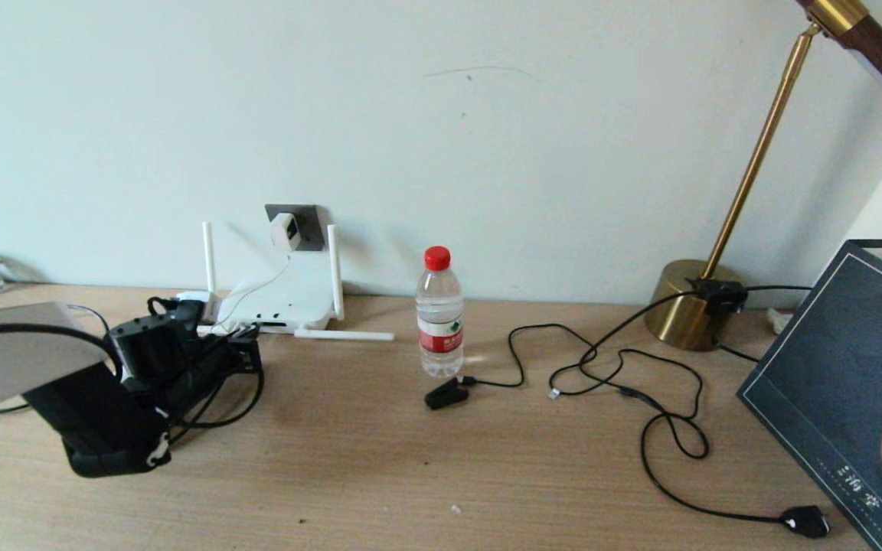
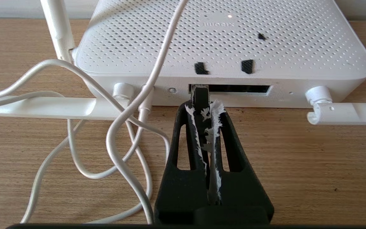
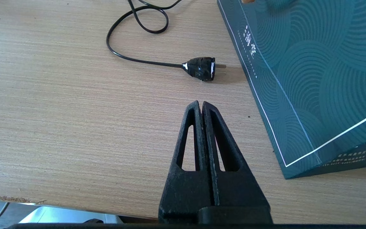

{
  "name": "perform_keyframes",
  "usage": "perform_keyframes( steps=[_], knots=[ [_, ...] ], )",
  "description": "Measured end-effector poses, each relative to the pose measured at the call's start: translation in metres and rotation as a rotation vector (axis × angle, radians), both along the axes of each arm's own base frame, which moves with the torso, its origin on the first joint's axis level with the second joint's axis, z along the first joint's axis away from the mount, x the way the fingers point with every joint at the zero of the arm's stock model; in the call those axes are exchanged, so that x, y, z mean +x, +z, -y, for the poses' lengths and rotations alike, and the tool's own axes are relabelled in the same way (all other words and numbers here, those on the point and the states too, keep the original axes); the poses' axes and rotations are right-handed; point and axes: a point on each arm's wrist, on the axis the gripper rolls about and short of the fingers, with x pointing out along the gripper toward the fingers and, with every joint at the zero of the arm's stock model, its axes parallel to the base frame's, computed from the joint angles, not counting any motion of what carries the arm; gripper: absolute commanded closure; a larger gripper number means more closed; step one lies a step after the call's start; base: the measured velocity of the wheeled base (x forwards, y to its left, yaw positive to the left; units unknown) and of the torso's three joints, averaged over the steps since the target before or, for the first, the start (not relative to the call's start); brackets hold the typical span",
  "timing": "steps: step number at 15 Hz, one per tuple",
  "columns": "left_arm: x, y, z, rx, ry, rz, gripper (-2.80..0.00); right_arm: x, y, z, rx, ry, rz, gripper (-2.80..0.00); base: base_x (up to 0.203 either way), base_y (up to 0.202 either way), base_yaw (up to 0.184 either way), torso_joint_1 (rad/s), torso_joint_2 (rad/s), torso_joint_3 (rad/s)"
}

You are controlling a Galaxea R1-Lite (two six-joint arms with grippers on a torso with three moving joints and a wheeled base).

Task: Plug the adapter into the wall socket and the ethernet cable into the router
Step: Plug cable into router interface

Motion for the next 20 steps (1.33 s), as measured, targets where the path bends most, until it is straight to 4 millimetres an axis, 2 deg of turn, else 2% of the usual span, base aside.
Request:
perform_keyframes(
  steps=[20],
  knots=[
    [0.0094,0.0038,0.0001,-0.003,0.001,-0.004,0.00,0.0000,0.0000,0.0000,0.000,0.000,0.000,0.00,0.000,0.000,0.000,0.000,0.00,0.000]
  ],
)
